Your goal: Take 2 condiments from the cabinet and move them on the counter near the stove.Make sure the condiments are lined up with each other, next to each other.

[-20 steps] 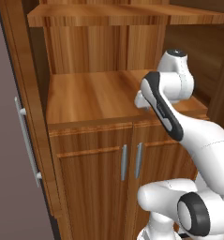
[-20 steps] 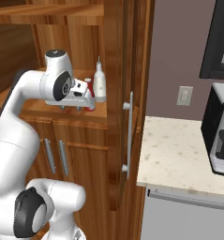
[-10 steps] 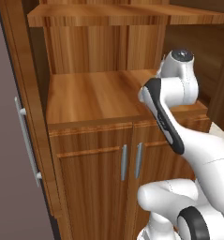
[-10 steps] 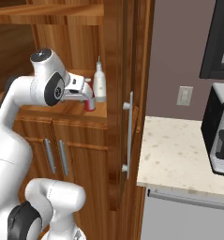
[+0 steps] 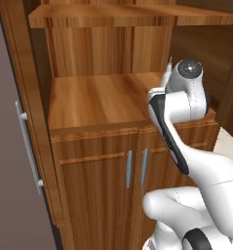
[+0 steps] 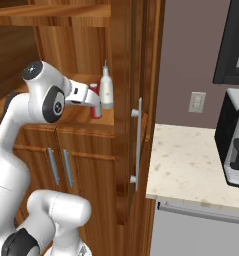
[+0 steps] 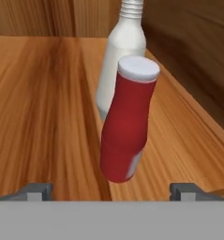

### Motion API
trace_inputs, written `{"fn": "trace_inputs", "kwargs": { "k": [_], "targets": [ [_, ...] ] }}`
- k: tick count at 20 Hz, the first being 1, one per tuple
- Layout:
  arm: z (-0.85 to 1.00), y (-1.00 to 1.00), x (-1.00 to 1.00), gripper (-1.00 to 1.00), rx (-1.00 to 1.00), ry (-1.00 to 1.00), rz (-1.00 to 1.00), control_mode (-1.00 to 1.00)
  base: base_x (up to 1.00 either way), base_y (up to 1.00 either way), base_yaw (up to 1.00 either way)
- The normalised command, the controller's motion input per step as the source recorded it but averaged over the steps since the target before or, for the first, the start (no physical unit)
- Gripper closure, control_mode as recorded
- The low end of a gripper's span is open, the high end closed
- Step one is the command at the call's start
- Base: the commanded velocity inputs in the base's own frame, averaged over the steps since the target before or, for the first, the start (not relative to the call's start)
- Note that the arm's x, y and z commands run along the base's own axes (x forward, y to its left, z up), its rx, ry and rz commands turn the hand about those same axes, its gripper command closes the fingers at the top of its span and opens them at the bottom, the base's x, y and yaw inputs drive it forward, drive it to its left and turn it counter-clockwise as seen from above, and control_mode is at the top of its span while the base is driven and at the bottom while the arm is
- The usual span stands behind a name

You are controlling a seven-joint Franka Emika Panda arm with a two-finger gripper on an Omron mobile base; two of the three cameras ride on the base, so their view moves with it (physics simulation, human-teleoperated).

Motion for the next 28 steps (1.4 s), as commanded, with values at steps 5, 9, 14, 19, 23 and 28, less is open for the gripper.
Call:
{"fn": "trace_inputs", "kwargs": {
  "k": [5,9,14,19,23,28],
  "targets": [
    [0.0,-0.14,0.0,-1.0,0.0,-0.16,-0.14,-1.0,0.0,0.0,0.0],
    [0.0,-0.11,0.0,-1.0,0.0,-0.01,-0.11,-1.0,0.0,0.0,0.0],
    [0.0,-0.06,0.0,-1.0,0.02,0.0,-0.06,-1.0,0.0,0.0,0.0],
    [0.0,0.0,0.06,-1.0,0.0,0.02,-0.01,-1.0,0.0,0.0,0.0],
    [0.0,0.0,0.15,-1.0,0.0,0.02,0.0,-1.0,0.0,0.0,0.0],
    [0.0,0.0,0.31,-1.0,0.0,0.04,0.0,-1.0,0.0,0.0,0.0]
  ]
}}
